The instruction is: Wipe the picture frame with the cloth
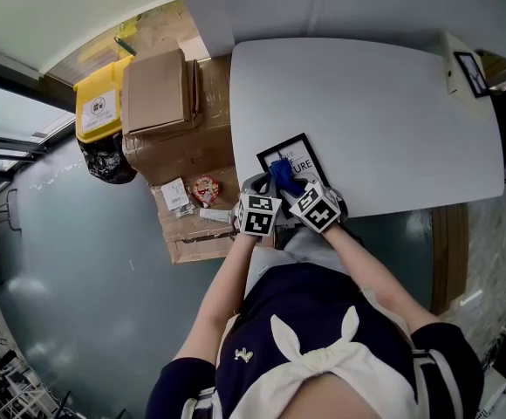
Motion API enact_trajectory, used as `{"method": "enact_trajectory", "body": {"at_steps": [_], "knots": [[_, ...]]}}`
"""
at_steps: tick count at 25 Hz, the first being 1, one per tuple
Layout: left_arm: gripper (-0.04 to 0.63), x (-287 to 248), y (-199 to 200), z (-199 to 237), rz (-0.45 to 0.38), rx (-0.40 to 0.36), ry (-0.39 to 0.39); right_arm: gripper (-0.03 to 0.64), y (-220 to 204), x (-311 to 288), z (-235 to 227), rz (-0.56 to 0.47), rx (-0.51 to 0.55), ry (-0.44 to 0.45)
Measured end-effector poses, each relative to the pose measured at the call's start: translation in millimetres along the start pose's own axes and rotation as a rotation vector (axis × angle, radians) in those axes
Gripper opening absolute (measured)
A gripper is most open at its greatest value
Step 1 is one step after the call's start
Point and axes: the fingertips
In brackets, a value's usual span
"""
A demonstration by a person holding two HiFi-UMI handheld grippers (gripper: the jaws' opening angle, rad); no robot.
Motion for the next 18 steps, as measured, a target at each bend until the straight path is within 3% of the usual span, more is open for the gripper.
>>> {"method": "enact_trajectory", "body": {"at_steps": [18], "knots": [[0.000,0.3,-0.4,0.8,0.000,0.014,-0.010,0.094,-4.7,3.4,-14.9,0.006,-0.008,-0.011]]}}
Point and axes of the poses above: the fingertips, and each gripper's own axes: x backward along the fingers, z to its left, y out of its top, and after that the axes turned 2 degrees about x, right-handed
